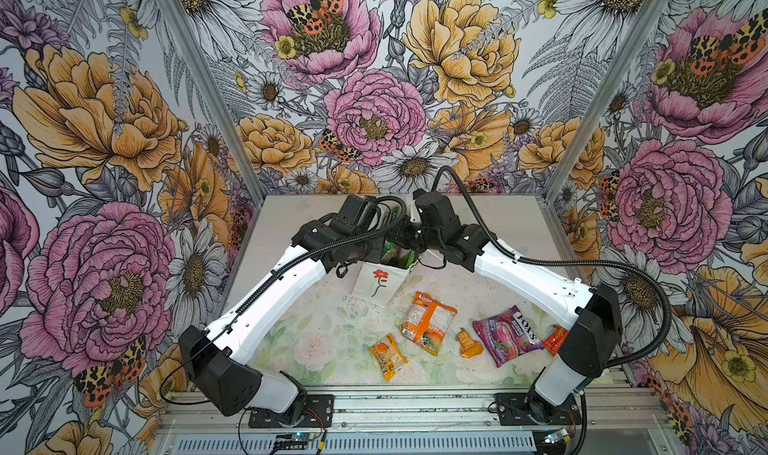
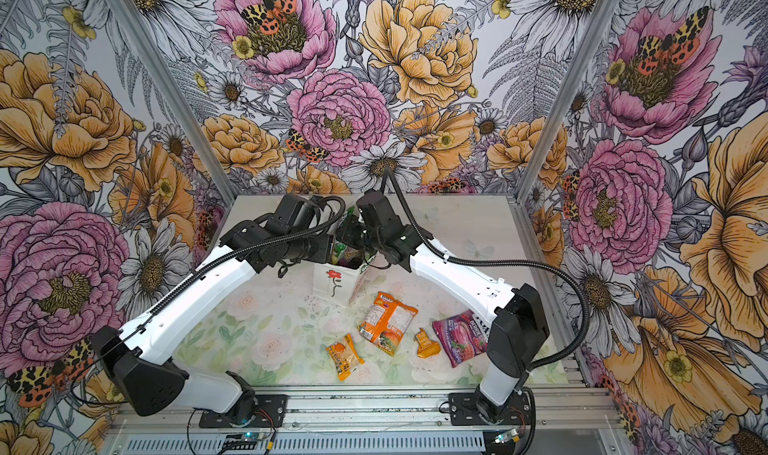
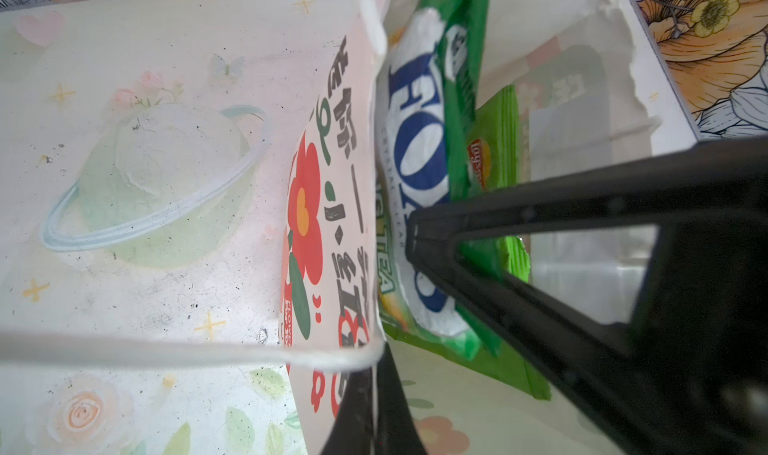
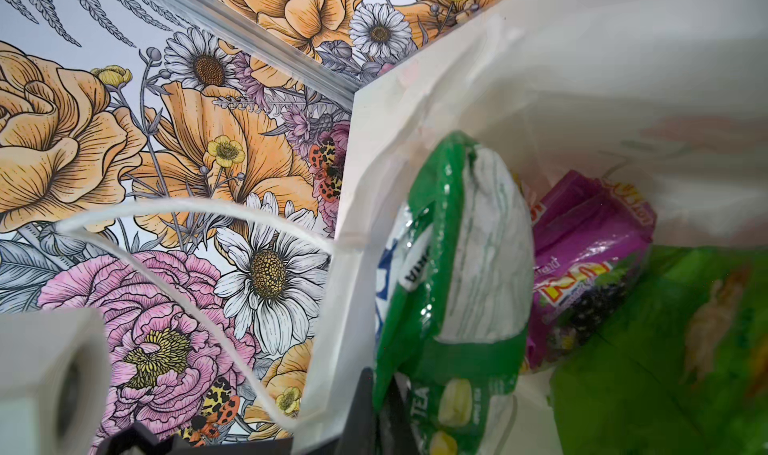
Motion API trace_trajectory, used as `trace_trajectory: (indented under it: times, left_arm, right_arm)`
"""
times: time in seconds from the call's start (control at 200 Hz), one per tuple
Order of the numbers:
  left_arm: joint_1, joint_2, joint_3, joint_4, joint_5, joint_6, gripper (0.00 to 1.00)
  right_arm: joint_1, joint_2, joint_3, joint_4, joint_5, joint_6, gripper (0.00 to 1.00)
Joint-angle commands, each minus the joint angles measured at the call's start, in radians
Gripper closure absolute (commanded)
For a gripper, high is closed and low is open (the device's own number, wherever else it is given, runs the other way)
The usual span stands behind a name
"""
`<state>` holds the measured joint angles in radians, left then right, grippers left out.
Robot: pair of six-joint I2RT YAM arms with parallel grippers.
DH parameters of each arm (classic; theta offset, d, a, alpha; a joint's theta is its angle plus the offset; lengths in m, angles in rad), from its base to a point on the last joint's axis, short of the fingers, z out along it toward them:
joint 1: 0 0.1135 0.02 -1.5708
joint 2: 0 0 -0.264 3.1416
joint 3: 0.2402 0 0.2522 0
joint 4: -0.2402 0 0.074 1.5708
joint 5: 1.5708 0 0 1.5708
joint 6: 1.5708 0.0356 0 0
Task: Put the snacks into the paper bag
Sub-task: 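Lower the Spring Tea bag into the paper bag held by left gripper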
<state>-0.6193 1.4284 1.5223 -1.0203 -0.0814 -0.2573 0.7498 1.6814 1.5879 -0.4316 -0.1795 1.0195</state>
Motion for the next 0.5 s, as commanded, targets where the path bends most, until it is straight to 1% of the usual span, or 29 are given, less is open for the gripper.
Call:
trace_trajectory:
  times: [0.0,0.26,0.38,0.495]
  left_arm:
    - [0.000,-0.049,0.004,0.088,0.029,0.019,1.00]
    - [0.000,-0.051,0.002,0.092,0.035,0.018,1.00]
    - [0.000,-0.052,-0.002,0.092,0.029,0.018,1.00]
    - [0.000,-0.057,-0.005,0.092,0.028,0.017,1.00]
  right_arm:
    - [0.002,0.035,0.065,-0.048,0.022,-0.058,1.00]
    - [0.025,0.122,0.111,-0.040,-0.043,-0.050,1.00]
    - [0.029,0.153,0.118,0.002,-0.121,-0.030,1.00]
    - [0.029,0.155,0.104,0.001,-0.099,-0.030,1.00]
